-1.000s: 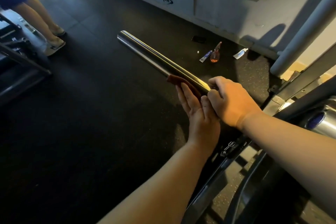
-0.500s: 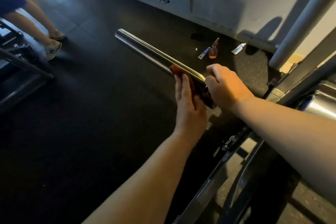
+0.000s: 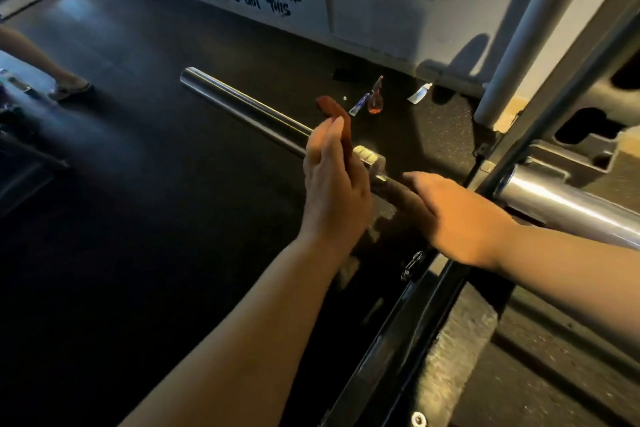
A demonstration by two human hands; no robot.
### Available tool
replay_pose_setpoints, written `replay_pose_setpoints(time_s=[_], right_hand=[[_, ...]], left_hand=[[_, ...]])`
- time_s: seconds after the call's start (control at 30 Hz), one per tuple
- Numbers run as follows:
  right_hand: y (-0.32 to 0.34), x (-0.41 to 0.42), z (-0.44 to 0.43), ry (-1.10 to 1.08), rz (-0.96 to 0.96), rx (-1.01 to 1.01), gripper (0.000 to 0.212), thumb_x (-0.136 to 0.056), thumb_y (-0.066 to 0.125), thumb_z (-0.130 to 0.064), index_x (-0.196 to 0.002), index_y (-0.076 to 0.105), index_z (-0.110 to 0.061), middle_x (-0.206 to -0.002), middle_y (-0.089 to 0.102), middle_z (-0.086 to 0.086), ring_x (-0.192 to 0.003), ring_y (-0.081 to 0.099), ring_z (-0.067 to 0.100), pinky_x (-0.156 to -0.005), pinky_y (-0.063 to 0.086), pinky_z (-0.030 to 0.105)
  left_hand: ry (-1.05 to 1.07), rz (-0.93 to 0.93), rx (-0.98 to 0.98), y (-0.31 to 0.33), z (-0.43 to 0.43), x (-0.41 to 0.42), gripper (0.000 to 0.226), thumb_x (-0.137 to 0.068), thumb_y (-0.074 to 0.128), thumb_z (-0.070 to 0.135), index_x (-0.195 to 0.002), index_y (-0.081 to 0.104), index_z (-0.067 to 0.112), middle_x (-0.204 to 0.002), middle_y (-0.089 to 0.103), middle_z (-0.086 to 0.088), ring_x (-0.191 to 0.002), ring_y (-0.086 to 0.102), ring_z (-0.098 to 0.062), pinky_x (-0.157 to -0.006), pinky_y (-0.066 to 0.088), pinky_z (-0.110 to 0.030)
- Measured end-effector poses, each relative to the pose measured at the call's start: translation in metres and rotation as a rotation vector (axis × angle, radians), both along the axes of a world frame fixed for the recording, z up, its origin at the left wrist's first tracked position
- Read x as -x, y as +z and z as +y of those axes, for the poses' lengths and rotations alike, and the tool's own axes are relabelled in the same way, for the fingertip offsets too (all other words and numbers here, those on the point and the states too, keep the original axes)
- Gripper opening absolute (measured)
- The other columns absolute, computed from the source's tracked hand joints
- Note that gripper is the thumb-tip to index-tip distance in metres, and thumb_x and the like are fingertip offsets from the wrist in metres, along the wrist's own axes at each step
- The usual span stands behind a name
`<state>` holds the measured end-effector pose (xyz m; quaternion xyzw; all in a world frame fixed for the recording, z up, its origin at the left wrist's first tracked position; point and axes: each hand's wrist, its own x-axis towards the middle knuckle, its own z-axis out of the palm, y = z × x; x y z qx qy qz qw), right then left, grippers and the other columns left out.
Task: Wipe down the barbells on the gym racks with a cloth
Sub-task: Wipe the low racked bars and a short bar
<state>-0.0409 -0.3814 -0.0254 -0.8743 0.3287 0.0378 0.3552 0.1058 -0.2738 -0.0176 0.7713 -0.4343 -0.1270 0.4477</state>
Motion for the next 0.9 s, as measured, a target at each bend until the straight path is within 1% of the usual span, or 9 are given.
replay_pose_setpoints(time_s=[0.13,0.2,0.3,0.47,0.57,0.63,0.77,0.83,0.9], right_hand=[[-0.004,0.006,0.002,-0.187,-0.27,0.021,0.049,-0.1,0.033,-0.054,-0.129,0.052,-0.02,-0.117,0.061,0.002,-0.106,0.058,0.021,-0.093,0.046,0.04],[-0.004,0.003,0.004,-0.213,-0.299,-0.061,0.039,-0.095,0.045,-0.051,-0.122,0.052,-0.023,-0.111,0.059,-0.001,-0.102,0.058,0.018,-0.094,0.049,0.043],[-0.006,0.002,0.004,-0.292,-0.414,-0.203,0.033,-0.094,0.051,-0.043,-0.125,0.05,-0.032,-0.115,0.058,-0.007,-0.107,0.057,0.012,-0.1,0.05,0.043],[-0.009,-0.002,0.003,-0.315,-0.407,-0.149,0.025,-0.104,0.048,-0.03,-0.129,0.047,-0.033,-0.112,0.055,-0.017,-0.104,0.055,0.005,-0.096,0.049,0.033],[-0.008,-0.002,0.004,-0.303,-0.454,-0.045,0.027,-0.102,0.051,-0.016,-0.128,0.053,-0.022,-0.119,0.058,-0.004,-0.111,0.056,0.013,-0.102,0.047,0.038],[-0.008,-0.001,0.004,-0.304,-0.434,-0.042,0.026,-0.102,0.051,-0.022,-0.128,0.054,-0.019,-0.123,0.057,0.002,-0.114,0.055,0.016,-0.103,0.047,0.037],[-0.01,-0.003,0.004,-0.193,-0.323,0.039,0.046,-0.101,0.035,-0.041,-0.139,0.054,-0.022,-0.14,0.048,-0.003,-0.13,0.041,0.009,-0.108,0.028,0.021],[-0.006,-0.004,0.005,-0.136,-0.329,0.076,0.04,-0.108,0.036,-0.037,-0.121,0.066,-0.013,-0.131,0.055,-0.001,-0.123,0.044,0.005,-0.097,0.027,0.006],[-0.003,-0.005,0.005,-0.099,-0.345,0.03,0.048,-0.11,0.034,-0.039,-0.094,0.068,-0.009,-0.106,0.066,0.007,-0.103,0.058,0.017,-0.089,0.044,0.021]], left_hand=[[-0.161,-0.143,-0.198,-0.017,-0.006,0.046,0.059,-0.1,0.056,0.013,-0.155,0.034,0.02,-0.162,0.026,-0.003,-0.15,0.021,-0.019,-0.125,0.017,-0.033],[-0.3,-0.036,-0.259,-0.025,0.002,0.064,0.066,-0.102,0.054,0.016,-0.16,0.023,0.021,-0.168,0.014,0.002,-0.153,0.01,-0.015,-0.125,0.008,-0.028],[-0.374,-0.188,-0.295,-0.035,0.005,0.052,0.069,-0.1,0.042,0.041,-0.161,0.014,0.026,-0.168,0.003,0.009,-0.153,-0.009,-0.007,-0.12,-0.009,-0.03],[-0.384,-0.358,-0.453,-0.028,0.0,0.043,0.079,-0.1,0.048,0.049,-0.161,0.001,0.03,-0.168,-0.009,0.011,-0.153,-0.014,-0.008,-0.121,-0.012,-0.03],[-0.326,-0.235,-0.381,-0.027,-0.004,0.065,0.075,-0.098,0.041,0.049,-0.162,0.01,0.024,-0.168,-0.003,0.005,-0.153,-0.011,-0.011,-0.124,-0.008,-0.034],[-0.298,-0.015,-0.256,-0.029,0.002,0.075,0.072,-0.094,0.026,0.054,-0.16,0.019,0.025,-0.168,0.011,0.008,-0.153,-0.002,-0.006,-0.125,-0.001,-0.032],[-0.417,0.329,-0.189,-0.024,0.023,0.069,0.05,-0.106,0.037,0.026,-0.156,0.034,0.026,-0.16,0.027,0.015,-0.149,0.02,-0.003,-0.123,0.023,-0.033],[-0.419,0.515,-0.113,-0.018,0.026,0.058,0.04,-0.107,0.038,0.011,-0.143,0.051,0.02,-0.143,0.048,0.012,-0.133,0.045,0.005,-0.107,0.042,-0.021],[-0.308,0.415,-0.021,-0.014,0.031,0.049,0.036,-0.105,0.039,0.001,-0.127,0.064,0.016,-0.13,0.056,0.014,-0.121,0.053,0.011,-0.097,0.047,-0.012]])
